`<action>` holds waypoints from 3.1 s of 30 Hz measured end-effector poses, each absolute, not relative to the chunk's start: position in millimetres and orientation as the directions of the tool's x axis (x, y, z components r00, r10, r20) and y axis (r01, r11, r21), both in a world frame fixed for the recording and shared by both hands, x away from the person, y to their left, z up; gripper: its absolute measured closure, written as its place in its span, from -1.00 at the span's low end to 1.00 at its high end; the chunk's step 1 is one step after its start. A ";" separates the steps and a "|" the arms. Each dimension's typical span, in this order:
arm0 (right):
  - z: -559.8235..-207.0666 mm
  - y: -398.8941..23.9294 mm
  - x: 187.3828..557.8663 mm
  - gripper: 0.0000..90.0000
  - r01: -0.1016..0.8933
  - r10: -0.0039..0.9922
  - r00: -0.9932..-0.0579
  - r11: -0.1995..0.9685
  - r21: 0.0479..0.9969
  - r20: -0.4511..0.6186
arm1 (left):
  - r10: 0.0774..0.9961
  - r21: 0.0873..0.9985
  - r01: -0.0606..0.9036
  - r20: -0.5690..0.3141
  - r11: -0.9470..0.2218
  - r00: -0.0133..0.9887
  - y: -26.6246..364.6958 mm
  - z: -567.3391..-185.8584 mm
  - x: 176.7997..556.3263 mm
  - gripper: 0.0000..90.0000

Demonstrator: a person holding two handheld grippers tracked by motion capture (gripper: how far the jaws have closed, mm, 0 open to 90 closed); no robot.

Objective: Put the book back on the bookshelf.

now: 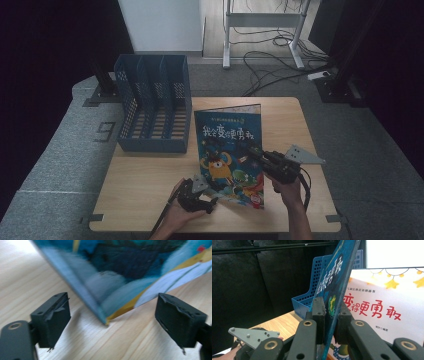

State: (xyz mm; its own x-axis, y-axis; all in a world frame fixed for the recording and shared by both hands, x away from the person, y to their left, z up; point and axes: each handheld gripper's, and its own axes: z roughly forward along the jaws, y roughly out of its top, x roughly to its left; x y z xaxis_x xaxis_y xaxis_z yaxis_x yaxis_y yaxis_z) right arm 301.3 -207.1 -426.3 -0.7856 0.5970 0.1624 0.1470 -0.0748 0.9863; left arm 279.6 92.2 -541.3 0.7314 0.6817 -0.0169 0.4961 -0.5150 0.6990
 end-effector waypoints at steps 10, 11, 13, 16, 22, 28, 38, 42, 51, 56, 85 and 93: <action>-423.4 -204.8 296.5 0.80 0.095 0.586 -0.804 -0.050 0.994 0.107 | 0.687 0.707 0.468 0.035 -0.531 0.726 87.6 -541.6 278.7 -0.78; -423.4 -204.8 296.5 0.80 0.095 0.586 -0.804 -0.050 0.994 0.107 | 0.687 0.705 0.470 0.033 -0.531 0.726 87.3 -541.5 279.2 -0.78; -423.3 -204.9 296.3 0.80 0.094 0.577 -0.810 -0.055 0.994 0.109 | 0.693 0.705 0.477 0.028 -0.524 0.720 86.6 -541.9 280.2 -0.79; -423.7 -206.3 296.7 0.80 0.095 0.580 -0.807 -0.055 0.994 0.110 | 0.696 0.707 0.479 0.026 -0.520 0.718 85.9 -542.2 281.9 -0.79; -424.0 -207.7 297.3 0.80 0.097 0.589 -0.801 -0.055 0.994 0.111 | 0.701 0.710 0.481 0.024 -0.514 0.713 85.4 -542.9 284.8 -0.78; -424.0 -208.6 296.6 0.81 0.086 0.590 -0.801 -0.053 0.995 0.100 | 0.712 0.717 0.486 0.022 -0.500 0.702 83.9 -544.4 291.1 -0.78; -426.1 -212.1 297.8 0.84 0.083 0.555 -0.825 -0.065 0.994 0.105 | 0.726 0.728 0.485 0.026 -0.485 0.687 83.1 -546.6 293.8 -0.75; -426.9 -213.1 298.5 0.83 0.082 0.554 -0.826 -0.068 0.994 0.106 | 0.733 0.736 0.482 0.028 -0.475 0.680 86.5 -544.4 294.4 -0.72; -427.9 -215.4 299.5 0.83 0.088 0.549 -0.829 -0.068 0.994 0.111 | 0.732 0.765 0.469 0.005 -0.442 0.681 95.2 -533.0 294.4 -0.67; -429.6 -219.0 301.2 0.83 0.096 0.538 -0.835 -0.070 0.993 0.118 | 0.727 0.803 0.444 -0.019 -0.397 0.686 102.8 -513.8 300.0 -0.65; -436.8 -230.5 306.0 0.72 0.120 0.547 -0.827 -0.051 0.991 0.128 | 0.702 0.875 0.380 -0.066 -0.302 0.710 103.7 -454.1 333.7 -0.53; -439.1 -230.6 307.4 0.69 0.121 0.565 -0.818 -0.018 0.992 0.110 | 0.688 0.878 0.383 -0.088 -0.289 0.720 103.2 -453.7 346.0 -0.58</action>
